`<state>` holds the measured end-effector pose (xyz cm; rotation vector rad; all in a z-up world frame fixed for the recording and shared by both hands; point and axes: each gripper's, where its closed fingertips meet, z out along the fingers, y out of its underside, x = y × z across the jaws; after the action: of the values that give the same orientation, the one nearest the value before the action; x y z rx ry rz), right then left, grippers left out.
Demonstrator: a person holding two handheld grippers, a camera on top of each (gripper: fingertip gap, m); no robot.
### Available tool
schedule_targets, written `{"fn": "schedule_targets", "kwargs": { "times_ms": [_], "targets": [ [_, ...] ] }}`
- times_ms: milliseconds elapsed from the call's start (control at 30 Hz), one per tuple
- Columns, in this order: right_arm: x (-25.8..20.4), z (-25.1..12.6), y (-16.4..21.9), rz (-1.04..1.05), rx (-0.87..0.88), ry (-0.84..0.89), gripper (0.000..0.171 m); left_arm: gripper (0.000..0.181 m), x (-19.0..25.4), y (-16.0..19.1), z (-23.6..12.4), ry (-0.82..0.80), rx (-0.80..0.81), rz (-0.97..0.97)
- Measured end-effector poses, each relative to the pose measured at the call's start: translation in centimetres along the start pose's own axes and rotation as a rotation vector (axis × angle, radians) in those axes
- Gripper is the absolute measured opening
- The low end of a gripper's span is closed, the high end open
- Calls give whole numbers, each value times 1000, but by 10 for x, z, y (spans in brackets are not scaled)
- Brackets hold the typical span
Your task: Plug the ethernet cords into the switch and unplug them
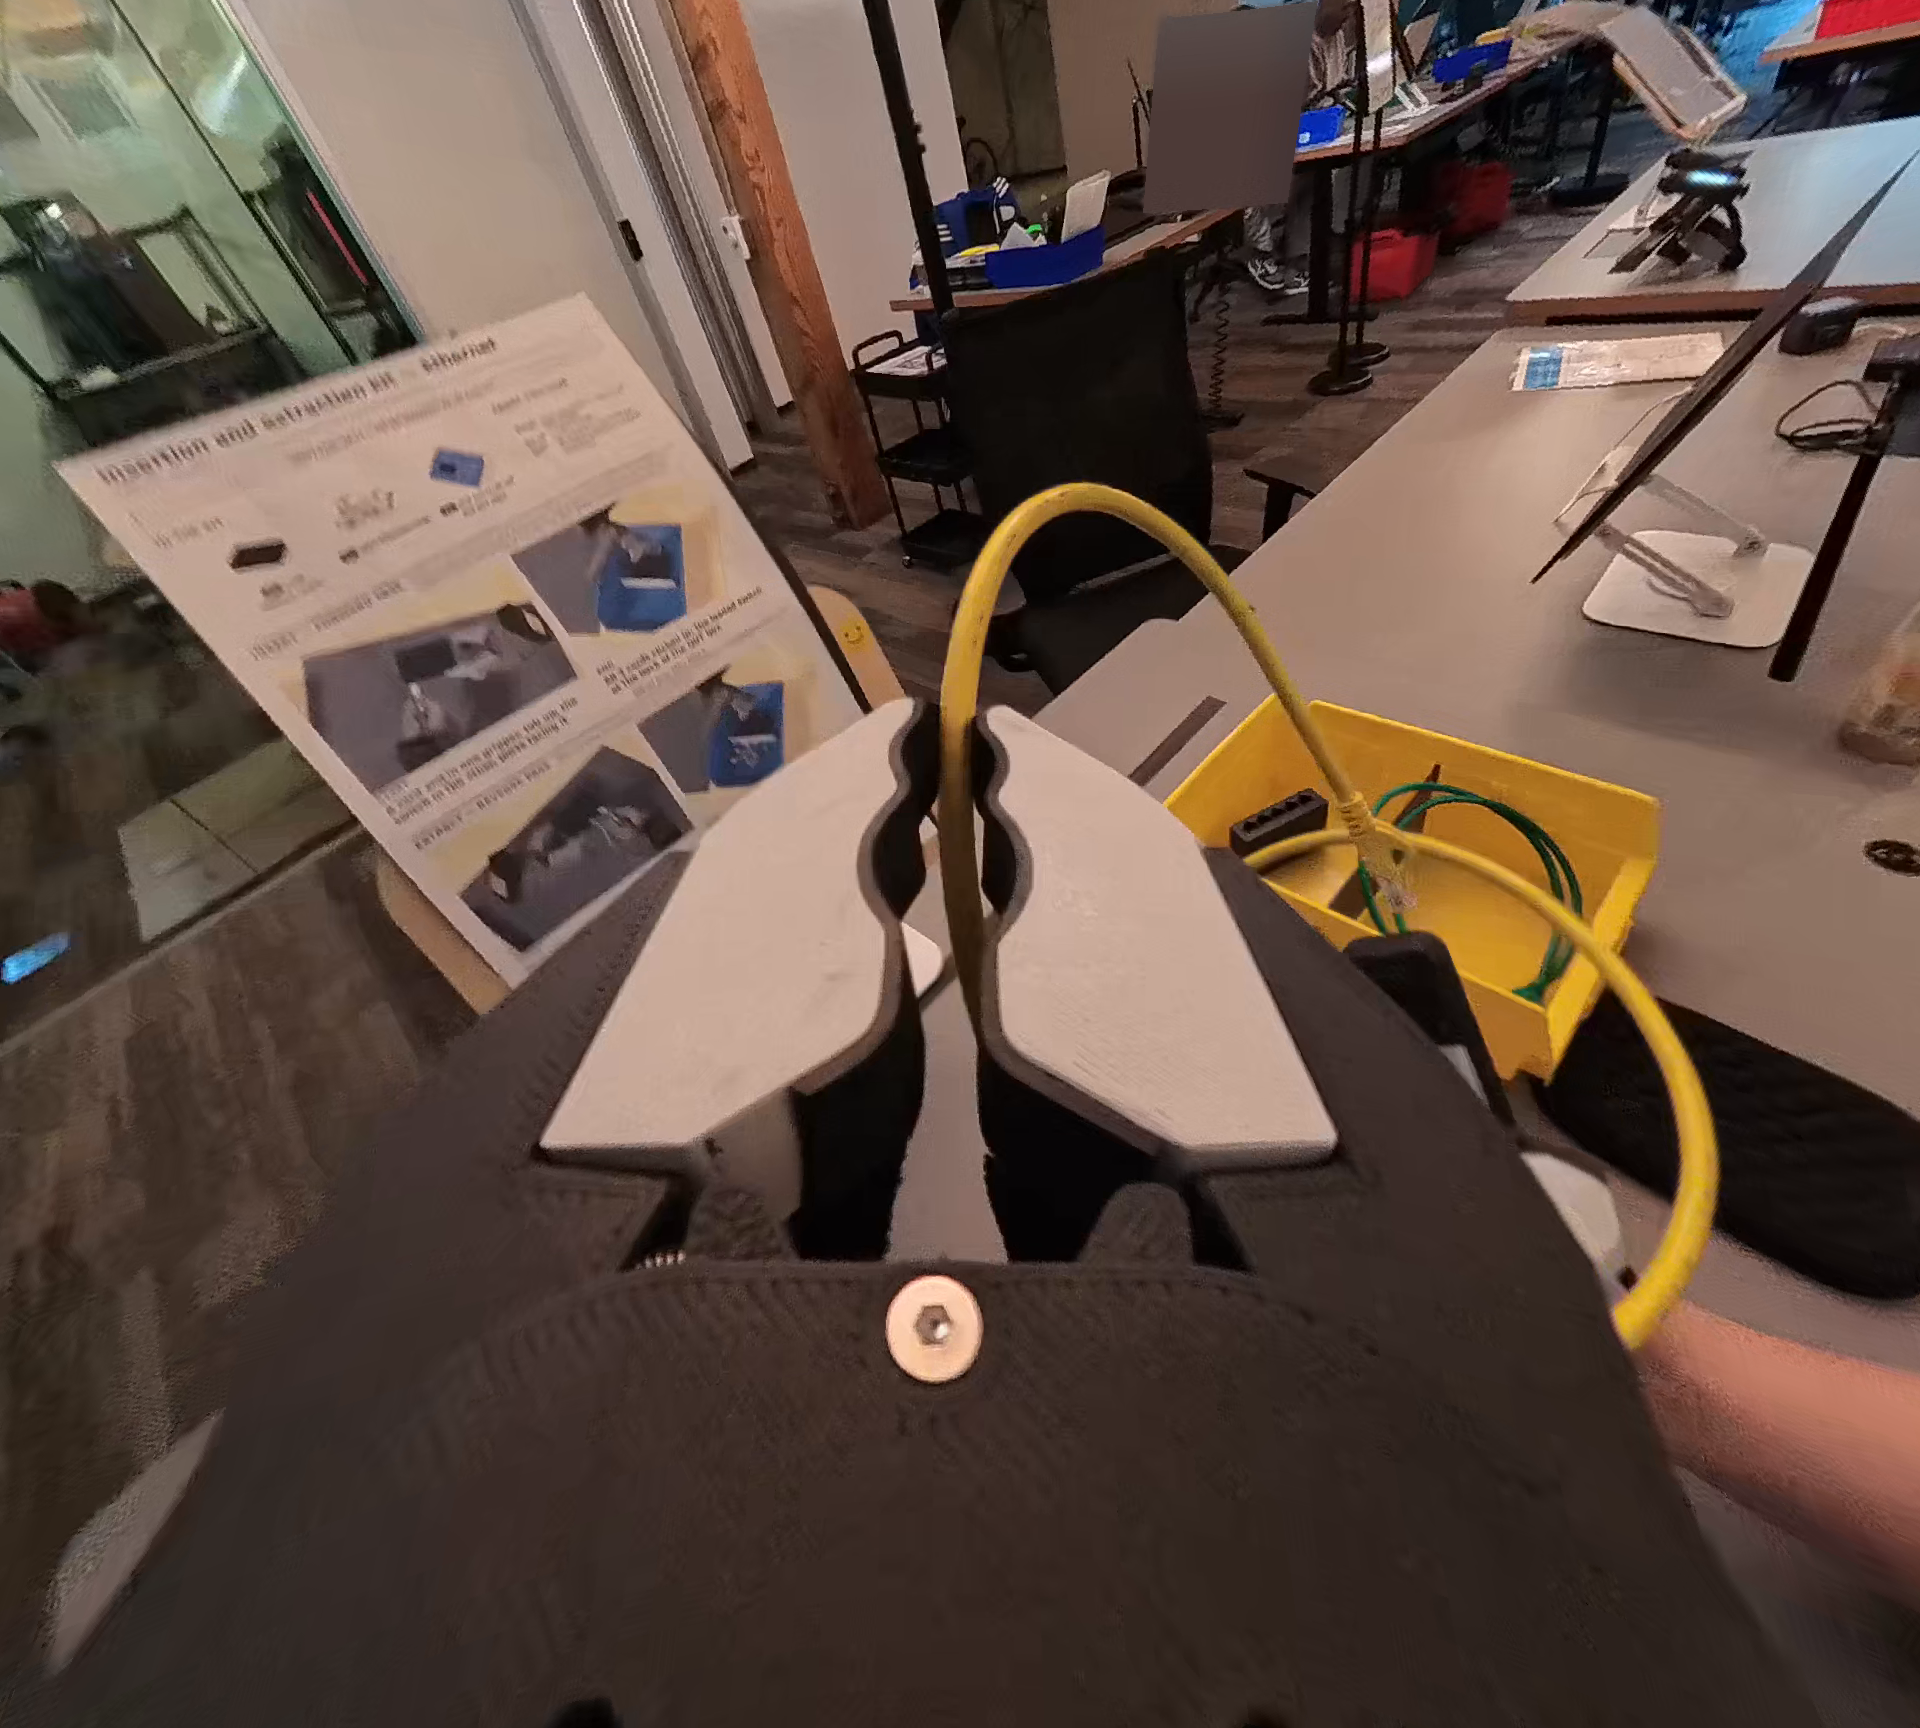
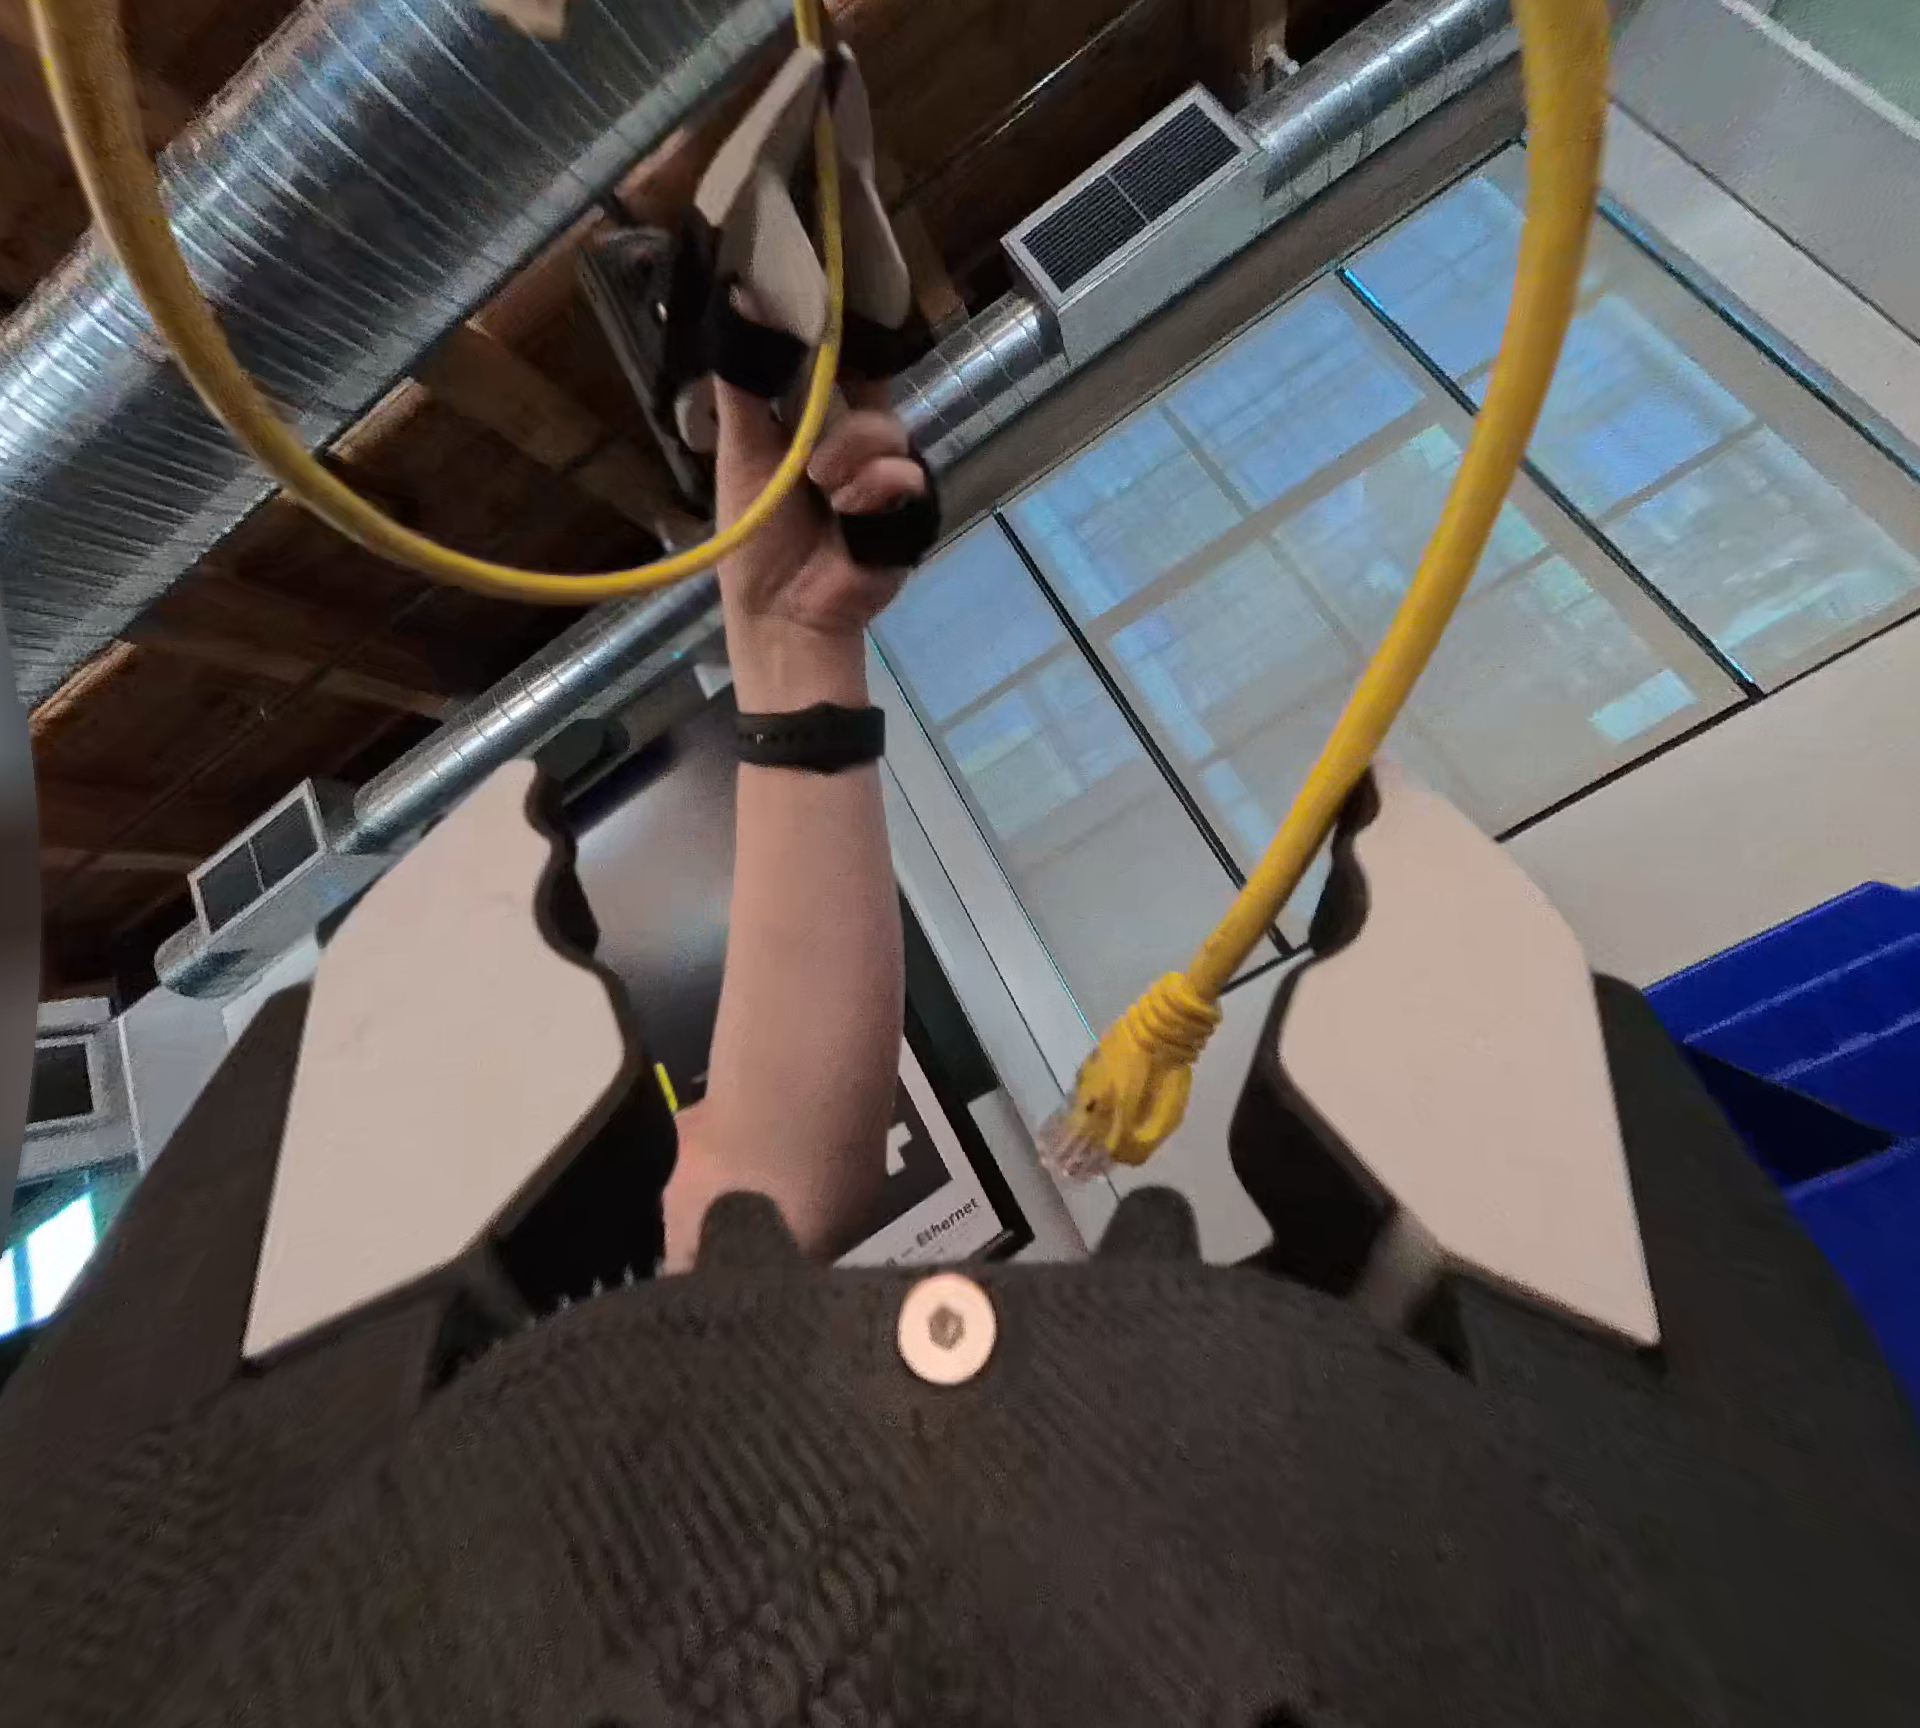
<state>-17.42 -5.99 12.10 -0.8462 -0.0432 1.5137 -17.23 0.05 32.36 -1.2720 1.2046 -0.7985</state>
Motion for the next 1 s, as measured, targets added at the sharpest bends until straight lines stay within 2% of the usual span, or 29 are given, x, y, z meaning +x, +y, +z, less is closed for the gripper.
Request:
{"fn": "schedule_targets", "kwargs": {
  "times_ms": [100,367,633,833,1000],
  "targets": [
    [-5,-8,-11,-34,7,14,140,5,-1,30,7,12,-17,-67],
    [-28,-14,-9,-53,-19,-17,141,5,6,118,38,0,-102,-186],
    [-11,-26,-12,15,4,47,139,5,55,167,59,219,-111,-355],
    [5,-29,-10,16,-46,149,121,5,82,202,71,281,-195,-302],
    [18,-35,-12,68,-67,182,95,5,108,227,70,370,-302,-233]
  ]
}}
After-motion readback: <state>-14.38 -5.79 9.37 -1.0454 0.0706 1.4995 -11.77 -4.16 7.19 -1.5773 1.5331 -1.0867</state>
